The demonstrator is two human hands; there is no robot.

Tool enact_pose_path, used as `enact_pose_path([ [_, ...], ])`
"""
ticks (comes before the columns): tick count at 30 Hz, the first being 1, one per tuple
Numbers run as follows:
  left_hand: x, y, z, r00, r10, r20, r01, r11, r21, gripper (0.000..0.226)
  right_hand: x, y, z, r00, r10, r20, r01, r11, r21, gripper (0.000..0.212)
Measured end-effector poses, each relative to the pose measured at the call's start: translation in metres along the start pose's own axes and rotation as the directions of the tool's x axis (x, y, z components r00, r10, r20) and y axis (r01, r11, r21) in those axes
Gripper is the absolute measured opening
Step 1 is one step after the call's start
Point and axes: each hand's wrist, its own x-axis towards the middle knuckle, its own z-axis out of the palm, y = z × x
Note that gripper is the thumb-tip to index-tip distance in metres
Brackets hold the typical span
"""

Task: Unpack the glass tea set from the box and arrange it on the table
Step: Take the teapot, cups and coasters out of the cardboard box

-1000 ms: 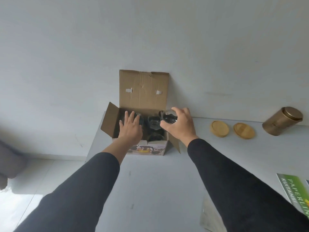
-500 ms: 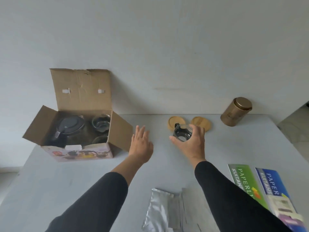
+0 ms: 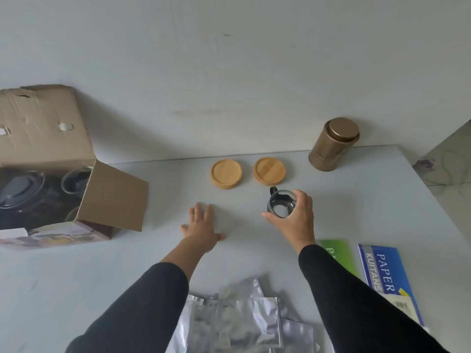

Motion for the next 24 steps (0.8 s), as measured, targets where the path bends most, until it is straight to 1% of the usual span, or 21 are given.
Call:
enact_pose_path([
  [5, 0.004, 0.005, -0.004, 0.999, -0.029, 0.037, 0.03, 0.999, -0.011, 0.094, 0.014, 0.009, 0.005, 0.996, -0.013, 0.084, 0.011, 1.0, 0.024, 0.083],
  [10, 0.004, 0.005, -0.003, 0.999, -0.032, 0.034, 0.033, 0.999, -0.027, 0.094, 0.02, 0.013, 0.01, 0.984, -0.032, 0.174, 0.032, 0.999, 0.006, 0.083],
  [14, 0.005, 0.004, -0.002, 0.999, -0.028, 0.033, 0.029, 0.999, -0.019, 0.093, 0.022, 0.016, 0.011, 0.983, -0.039, 0.182, 0.037, 0.999, 0.012, 0.081],
  [16, 0.005, 0.003, -0.002, 0.999, -0.027, 0.033, 0.027, 1.0, -0.014, 0.094, 0.021, 0.016, 0.009, 0.98, -0.036, 0.194, 0.038, 0.999, -0.006, 0.084],
  [17, 0.004, 0.003, -0.003, 0.999, -0.026, 0.034, 0.026, 1.0, -0.01, 0.094, 0.02, 0.015, 0.006, 0.98, -0.048, 0.194, 0.055, 0.998, -0.028, 0.088],
  [19, 0.001, 0.003, -0.006, 0.999, -0.018, 0.037, 0.018, 1.0, 0.0, 0.094, 0.021, 0.009, 0.001, 0.979, -0.137, 0.149, 0.153, 0.982, -0.108, 0.093],
  [22, -0.004, 0.002, -0.015, 1.0, 0.013, 0.023, -0.014, 1.0, 0.008, 0.088, 0.029, -0.019, -0.007, 0.949, -0.306, 0.07, 0.314, 0.926, -0.208, 0.089],
  [24, -0.009, -0.001, -0.024, 0.999, 0.05, -0.015, -0.05, 0.999, 0.022, 0.081, 0.034, -0.048, -0.007, 0.925, -0.37, 0.083, 0.379, 0.901, -0.209, 0.084],
])
